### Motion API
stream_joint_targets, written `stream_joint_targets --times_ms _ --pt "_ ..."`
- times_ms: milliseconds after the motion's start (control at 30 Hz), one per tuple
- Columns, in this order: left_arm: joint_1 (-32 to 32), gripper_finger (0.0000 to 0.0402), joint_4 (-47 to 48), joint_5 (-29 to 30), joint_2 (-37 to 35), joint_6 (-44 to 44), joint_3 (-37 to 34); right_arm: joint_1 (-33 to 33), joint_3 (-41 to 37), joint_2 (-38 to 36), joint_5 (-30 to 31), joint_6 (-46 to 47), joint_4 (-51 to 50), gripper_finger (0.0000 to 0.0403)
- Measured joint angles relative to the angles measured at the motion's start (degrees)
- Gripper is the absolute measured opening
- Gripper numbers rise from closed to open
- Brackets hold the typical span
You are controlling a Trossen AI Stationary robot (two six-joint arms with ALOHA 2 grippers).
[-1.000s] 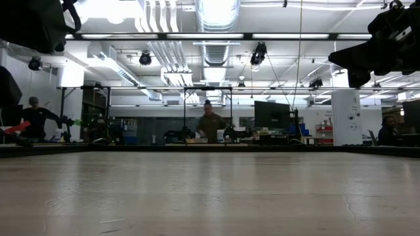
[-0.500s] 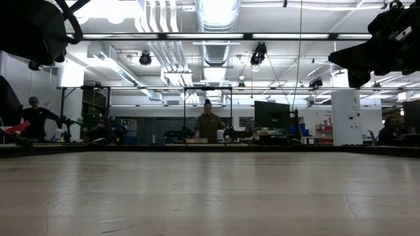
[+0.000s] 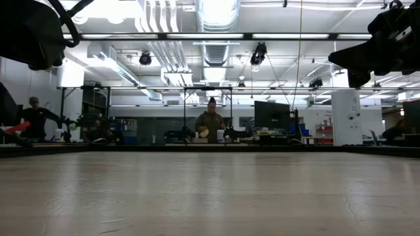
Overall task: Nest bowls inside each other
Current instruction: Stack the red bowl on the green bowl
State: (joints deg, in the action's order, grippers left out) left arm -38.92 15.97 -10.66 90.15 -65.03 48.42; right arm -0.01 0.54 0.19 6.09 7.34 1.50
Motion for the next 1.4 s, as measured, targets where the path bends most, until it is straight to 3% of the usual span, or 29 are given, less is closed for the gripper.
stream_joint_targets --times_ms 467,1400 --pt "0.02 0.0012 0.02 1.70 0.00 0.14 0.00 -0.02 0.00 -0.02 0.00 0.05 0.00 0.0034" --pt "0.02 0.0004 1.82 1.75 -0.80 1.85 0.00 -0.02 0.00 0.00 0.02 0.00 0.00 0.0034"
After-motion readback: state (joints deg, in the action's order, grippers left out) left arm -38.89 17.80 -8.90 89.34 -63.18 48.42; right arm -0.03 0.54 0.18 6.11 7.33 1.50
